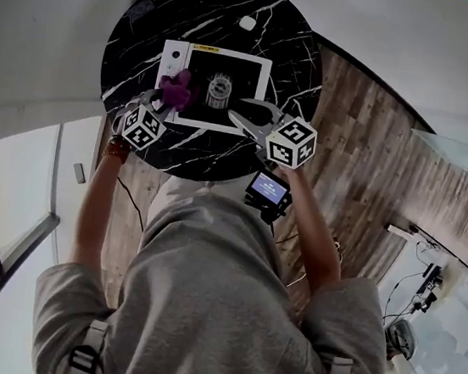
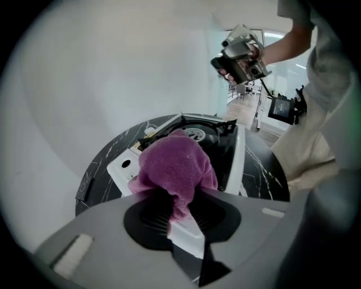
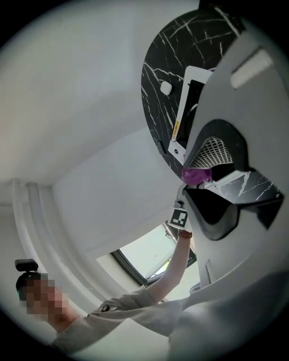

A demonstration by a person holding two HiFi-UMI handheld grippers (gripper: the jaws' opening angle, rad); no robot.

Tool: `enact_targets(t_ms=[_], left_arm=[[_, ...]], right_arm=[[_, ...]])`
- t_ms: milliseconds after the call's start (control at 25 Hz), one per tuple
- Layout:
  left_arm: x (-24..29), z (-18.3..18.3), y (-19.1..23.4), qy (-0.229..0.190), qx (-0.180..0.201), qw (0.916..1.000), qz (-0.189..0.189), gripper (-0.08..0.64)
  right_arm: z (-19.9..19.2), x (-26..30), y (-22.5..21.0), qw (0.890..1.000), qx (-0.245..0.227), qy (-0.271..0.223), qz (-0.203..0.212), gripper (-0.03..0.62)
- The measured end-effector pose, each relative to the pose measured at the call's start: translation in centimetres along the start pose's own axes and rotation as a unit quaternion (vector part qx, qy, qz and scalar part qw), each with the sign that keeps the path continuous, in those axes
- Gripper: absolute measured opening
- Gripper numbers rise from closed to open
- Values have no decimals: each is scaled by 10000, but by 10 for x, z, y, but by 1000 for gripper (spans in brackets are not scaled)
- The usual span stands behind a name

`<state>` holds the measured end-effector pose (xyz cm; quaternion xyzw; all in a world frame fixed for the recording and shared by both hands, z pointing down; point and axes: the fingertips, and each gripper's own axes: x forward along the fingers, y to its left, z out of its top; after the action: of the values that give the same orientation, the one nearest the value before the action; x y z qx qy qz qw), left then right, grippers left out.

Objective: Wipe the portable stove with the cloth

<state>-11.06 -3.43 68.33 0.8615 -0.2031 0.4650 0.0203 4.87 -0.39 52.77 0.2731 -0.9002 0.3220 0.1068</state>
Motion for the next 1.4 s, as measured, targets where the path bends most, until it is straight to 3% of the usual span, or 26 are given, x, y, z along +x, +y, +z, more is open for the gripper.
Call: enact_targets(t_ms=[240,320,480,640,800,960,1080,1160,1280,1400], left_arm=[[-17,-15,-38,-93,384,9984,-411,84],[-15,-9,-15,-354,373,9982,-302,86],[-4,28,66,-617,-147,9974,339,87],[34,57,93,-338,-149,9989,295,87],[56,59,92,-4,-217,9997,149,84],[47,51,66,204,411,9989,-38,80],[36,39,43,232,542,9982,-108,80],[28,30,24,192,435,9988,-145,80],[14,17,2,-16,-37,9999,-143,81],[-20,22,7,-668,-617,9947,487,84]], right_arm=[[-1,-2,-4,10000,-29,18,-20,116],[-1,-1,-5,10000,-68,63,-8,114],[2,-2,-4,9999,-119,35,-48,113],[4,-10,-5,9998,-151,4,-153,114],[5,-16,-7,9996,-152,-53,-219,114],[2,-20,-12,9996,-128,-49,-266,114],[-1,-14,-12,9996,-164,9,-215,114],[-3,-9,-10,9997,-192,56,-171,112],[2,-4,-6,9992,-355,53,-171,90],[19,-3,0,9962,-794,-103,-356,42]])
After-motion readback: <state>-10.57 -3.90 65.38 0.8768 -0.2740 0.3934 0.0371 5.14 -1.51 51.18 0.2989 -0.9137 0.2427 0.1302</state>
